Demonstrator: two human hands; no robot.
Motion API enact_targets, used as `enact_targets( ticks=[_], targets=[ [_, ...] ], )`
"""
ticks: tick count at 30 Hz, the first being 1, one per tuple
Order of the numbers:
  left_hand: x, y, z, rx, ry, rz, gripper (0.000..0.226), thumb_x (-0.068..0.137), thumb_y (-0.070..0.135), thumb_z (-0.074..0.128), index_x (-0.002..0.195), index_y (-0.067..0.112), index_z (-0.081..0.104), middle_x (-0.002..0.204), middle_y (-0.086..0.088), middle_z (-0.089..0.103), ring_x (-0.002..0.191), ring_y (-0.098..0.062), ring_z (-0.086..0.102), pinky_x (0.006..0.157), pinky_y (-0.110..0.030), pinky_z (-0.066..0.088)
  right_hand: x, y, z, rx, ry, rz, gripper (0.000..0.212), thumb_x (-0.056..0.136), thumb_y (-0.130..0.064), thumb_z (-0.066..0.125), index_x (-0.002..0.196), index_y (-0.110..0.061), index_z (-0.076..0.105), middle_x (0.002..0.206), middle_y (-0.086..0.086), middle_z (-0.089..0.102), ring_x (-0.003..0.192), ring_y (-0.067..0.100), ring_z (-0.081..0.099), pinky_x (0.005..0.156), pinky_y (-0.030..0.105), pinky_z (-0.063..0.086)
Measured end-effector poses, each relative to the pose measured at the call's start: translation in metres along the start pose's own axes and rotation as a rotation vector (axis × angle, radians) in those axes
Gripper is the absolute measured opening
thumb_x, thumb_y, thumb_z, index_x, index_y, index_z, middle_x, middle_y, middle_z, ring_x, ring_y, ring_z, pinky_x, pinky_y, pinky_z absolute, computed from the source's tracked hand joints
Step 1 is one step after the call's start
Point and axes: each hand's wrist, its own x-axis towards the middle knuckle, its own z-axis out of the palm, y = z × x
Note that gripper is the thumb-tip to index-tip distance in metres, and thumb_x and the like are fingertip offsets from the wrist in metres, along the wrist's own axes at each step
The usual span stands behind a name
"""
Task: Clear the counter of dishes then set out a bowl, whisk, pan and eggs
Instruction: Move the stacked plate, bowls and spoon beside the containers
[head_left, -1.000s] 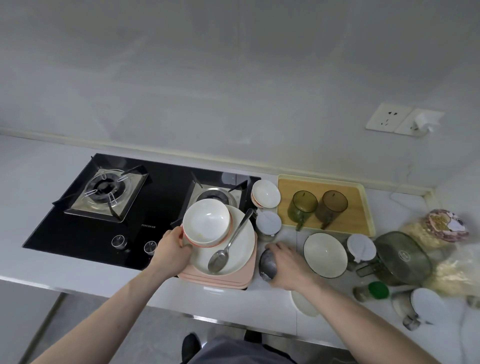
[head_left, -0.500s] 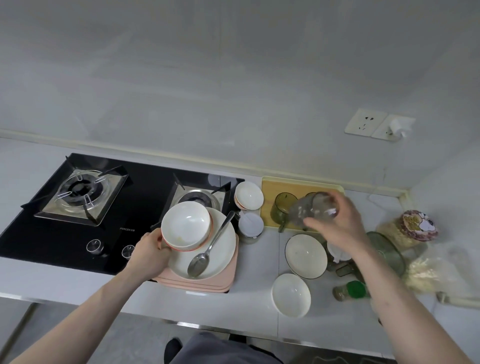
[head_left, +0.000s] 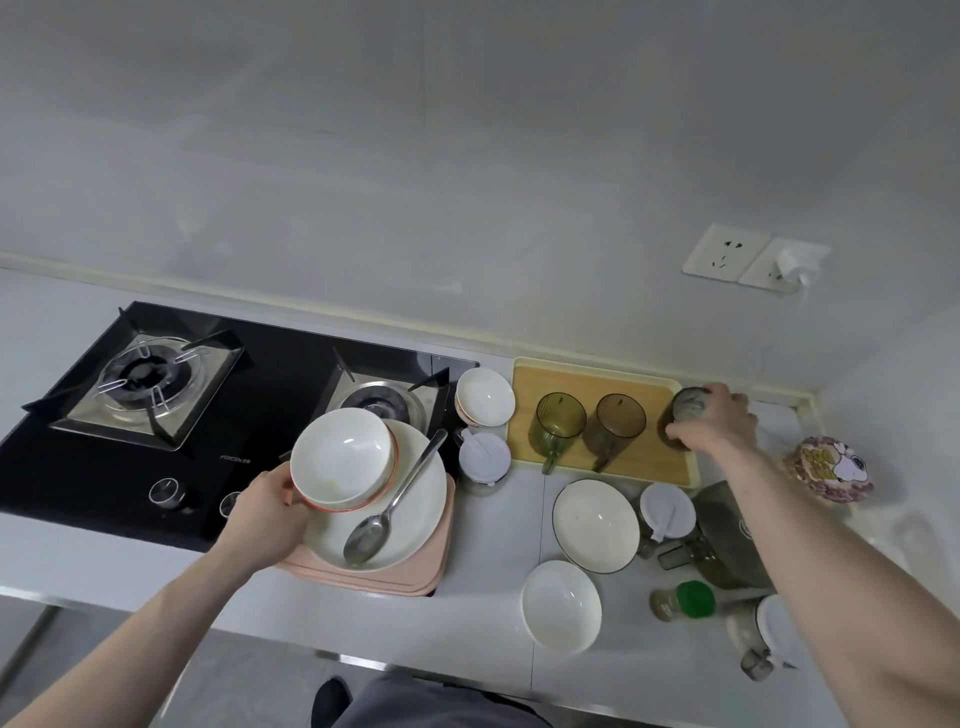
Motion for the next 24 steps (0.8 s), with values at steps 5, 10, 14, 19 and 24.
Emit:
enact_targets(
  ticks=[5, 10, 14, 19, 24],
  targets=[
    [-0.002, 0.002, 0.001, -0.043, -0.003, -0.024, 0.030, 0.090, 0.004, 0.056, 0.110, 0.022, 0.068, 0.097, 0.010, 0.068, 0.091, -0.015, 0.059, 0.073, -0.034, 0.045, 0.016, 0.005, 0.020, -0.072, -0.092, 0.028, 0.094, 0.070, -0.023, 0.089, 0.148, -0.015, 0.037, 0.142, 0.018, 0.040, 0.129, 0.043, 0.044, 0.098, 0.048, 0.047],
    [-0.002, 0.001, 0.000, -0.048, -0.008, -0.045, 0.033, 0.088, 0.007, 0.055, 0.112, 0.027, 0.068, 0.100, 0.007, 0.069, 0.093, -0.016, 0.061, 0.072, -0.033, 0.046, 0.024, 0.010, 0.037, -0.102, -0.141, 0.044, 0.097, 0.069, -0.025, 0.091, 0.149, -0.015, 0.036, 0.139, 0.018, 0.042, 0.128, 0.043, 0.047, 0.101, 0.049, 0.049],
    [-0.003, 0.002, 0.000, -0.047, -0.008, -0.046, 0.032, 0.088, 0.005, 0.056, 0.110, 0.026, 0.068, 0.099, 0.006, 0.069, 0.094, -0.018, 0.060, 0.073, -0.033, 0.045, 0.028, 0.013, 0.048, -0.127, -0.154, 0.054, 0.096, 0.070, -0.027, 0.091, 0.149, -0.013, 0.036, 0.140, 0.019, 0.042, 0.128, 0.043, 0.048, 0.101, 0.049, 0.048],
    [-0.003, 0.002, -0.001, -0.040, -0.020, -0.051, 0.033, 0.087, 0.004, 0.056, 0.108, 0.028, 0.068, 0.097, 0.008, 0.070, 0.093, -0.012, 0.060, 0.071, -0.030, 0.045, 0.030, 0.020, 0.057, -0.110, -0.157, 0.052, 0.098, 0.069, -0.027, 0.091, 0.148, -0.013, 0.036, 0.139, 0.020, 0.042, 0.127, 0.044, 0.048, 0.101, 0.051, 0.049],
    [-0.003, 0.004, -0.003, -0.028, -0.032, -0.053, 0.032, 0.088, 0.005, 0.056, 0.108, 0.027, 0.068, 0.097, 0.008, 0.070, 0.094, -0.015, 0.061, 0.071, -0.031, 0.047, 0.031, 0.023, 0.063, -0.074, -0.144, 0.042, 0.097, 0.068, -0.028, 0.092, 0.146, -0.012, 0.038, 0.137, 0.021, 0.044, 0.126, 0.044, 0.049, 0.100, 0.051, 0.048]
  ],
)
